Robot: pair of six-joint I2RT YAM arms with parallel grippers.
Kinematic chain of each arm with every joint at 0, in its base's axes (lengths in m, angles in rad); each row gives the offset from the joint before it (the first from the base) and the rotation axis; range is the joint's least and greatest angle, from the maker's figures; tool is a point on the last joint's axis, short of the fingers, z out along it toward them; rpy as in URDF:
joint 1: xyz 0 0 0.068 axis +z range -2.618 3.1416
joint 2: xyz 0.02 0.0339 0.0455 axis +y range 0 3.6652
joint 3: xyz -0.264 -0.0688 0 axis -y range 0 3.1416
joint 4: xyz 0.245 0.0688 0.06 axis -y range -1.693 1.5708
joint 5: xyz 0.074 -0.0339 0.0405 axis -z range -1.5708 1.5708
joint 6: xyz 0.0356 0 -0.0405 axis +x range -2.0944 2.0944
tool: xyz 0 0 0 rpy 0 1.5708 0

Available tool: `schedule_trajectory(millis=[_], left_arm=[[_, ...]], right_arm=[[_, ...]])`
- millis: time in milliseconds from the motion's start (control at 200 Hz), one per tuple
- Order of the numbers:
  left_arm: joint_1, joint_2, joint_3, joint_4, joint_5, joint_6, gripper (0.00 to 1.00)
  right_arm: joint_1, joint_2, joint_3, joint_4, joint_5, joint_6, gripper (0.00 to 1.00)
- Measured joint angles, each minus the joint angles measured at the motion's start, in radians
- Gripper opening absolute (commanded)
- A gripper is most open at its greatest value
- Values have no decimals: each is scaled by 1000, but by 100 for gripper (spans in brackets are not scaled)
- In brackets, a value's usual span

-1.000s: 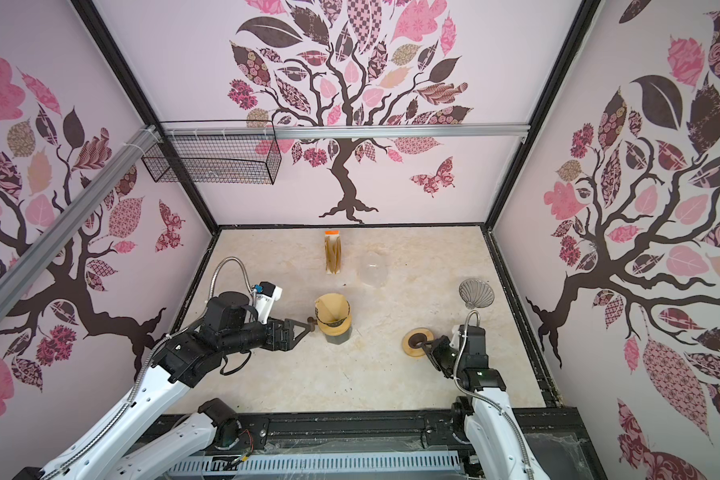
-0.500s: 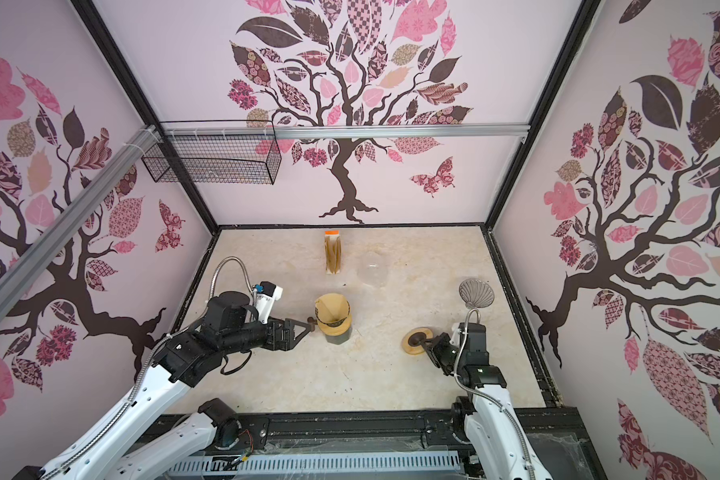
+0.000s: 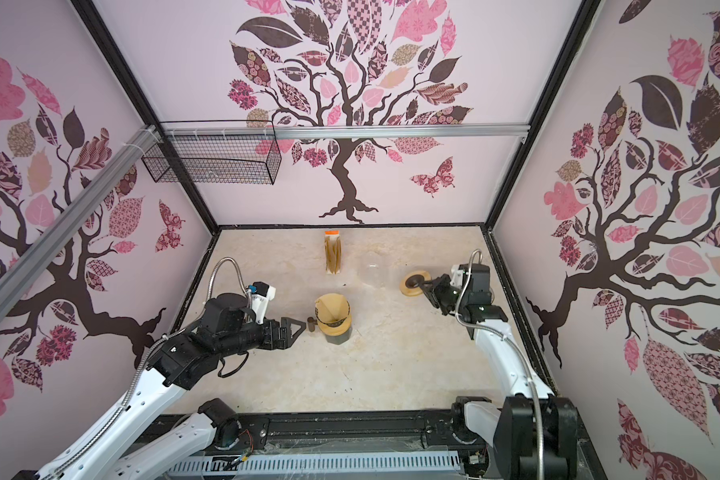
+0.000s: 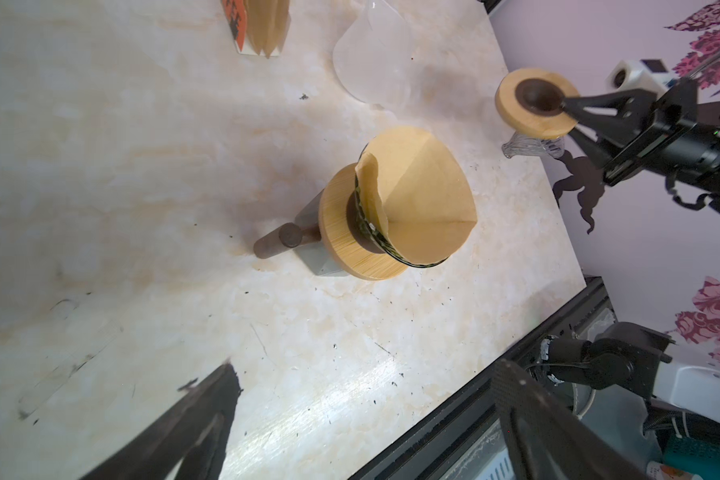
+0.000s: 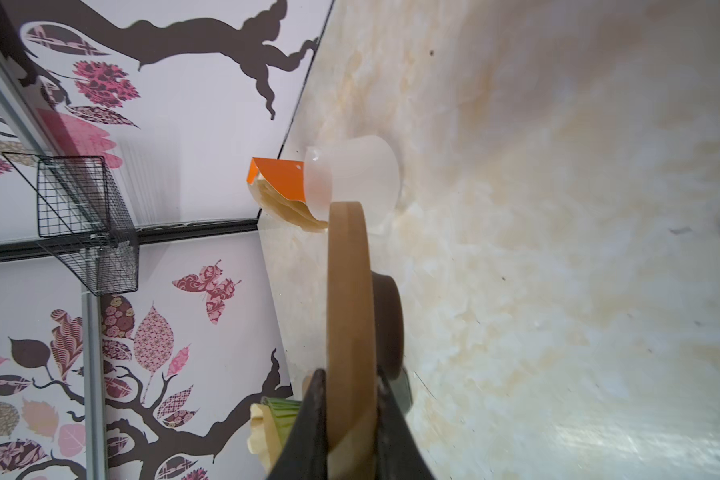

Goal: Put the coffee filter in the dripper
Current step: 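Carry the wooden ring with the right gripper to the frosted white pitcher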

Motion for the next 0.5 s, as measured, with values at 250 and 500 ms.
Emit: schedule_trajectory(millis=[250,500], left_arm=[[5,124,263,-58,11,-22,98],[9,224,341,-108,15,-22,98]], right_arm=[[79,364,299,190,-66,10,0],[150,621,483,304,-137,42,0]])
